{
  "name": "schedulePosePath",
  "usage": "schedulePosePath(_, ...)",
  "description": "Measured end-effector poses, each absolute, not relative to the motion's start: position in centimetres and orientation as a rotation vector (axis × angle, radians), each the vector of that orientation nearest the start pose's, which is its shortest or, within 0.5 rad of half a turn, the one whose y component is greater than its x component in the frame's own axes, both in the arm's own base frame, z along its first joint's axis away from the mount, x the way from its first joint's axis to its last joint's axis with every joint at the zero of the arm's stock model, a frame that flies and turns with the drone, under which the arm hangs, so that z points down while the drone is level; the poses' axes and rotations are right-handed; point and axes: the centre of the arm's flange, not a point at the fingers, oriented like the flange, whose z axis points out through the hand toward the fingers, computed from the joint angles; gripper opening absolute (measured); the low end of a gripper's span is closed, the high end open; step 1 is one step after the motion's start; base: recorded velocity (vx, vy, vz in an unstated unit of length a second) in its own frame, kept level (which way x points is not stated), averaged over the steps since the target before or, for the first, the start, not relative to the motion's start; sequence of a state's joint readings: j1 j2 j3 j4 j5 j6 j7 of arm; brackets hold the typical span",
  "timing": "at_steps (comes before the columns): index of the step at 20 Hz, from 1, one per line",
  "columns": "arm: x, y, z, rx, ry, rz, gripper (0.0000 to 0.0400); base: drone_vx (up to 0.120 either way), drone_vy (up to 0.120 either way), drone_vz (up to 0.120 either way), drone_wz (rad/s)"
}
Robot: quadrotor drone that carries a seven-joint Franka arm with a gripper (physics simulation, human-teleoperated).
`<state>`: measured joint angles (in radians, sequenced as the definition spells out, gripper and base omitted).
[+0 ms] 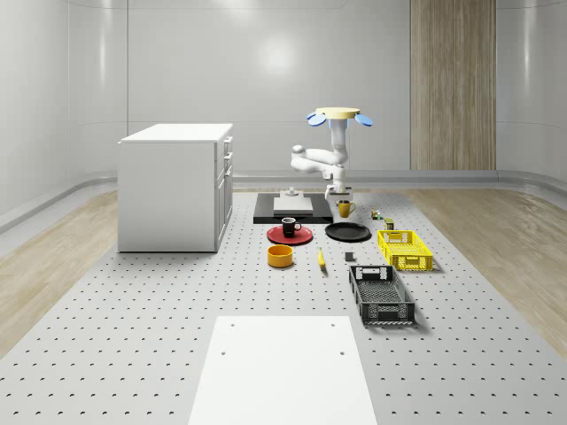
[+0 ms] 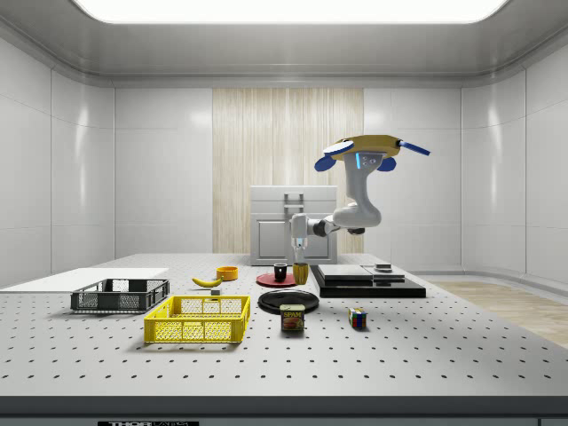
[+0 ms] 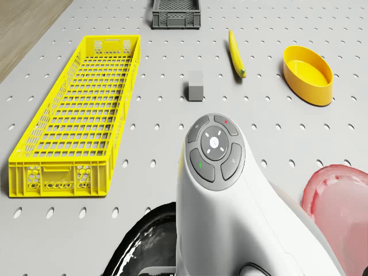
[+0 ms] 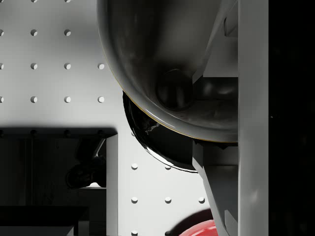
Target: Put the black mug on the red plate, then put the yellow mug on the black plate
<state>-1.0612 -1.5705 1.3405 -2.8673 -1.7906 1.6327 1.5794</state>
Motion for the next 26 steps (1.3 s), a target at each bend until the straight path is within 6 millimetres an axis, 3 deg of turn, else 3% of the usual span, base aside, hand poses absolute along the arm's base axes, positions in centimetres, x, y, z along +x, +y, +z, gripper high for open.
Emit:
schedulePosePath(12,33.9,3.6,50.4,0.001,-0.002,0.786,0.011,0.0,0.0,0.0,0.0)
schedulePosePath(26,34.8,3.6,55.3,0.001,-0.002,0.786,0.011,0.0,0.0,0.0,0.0)
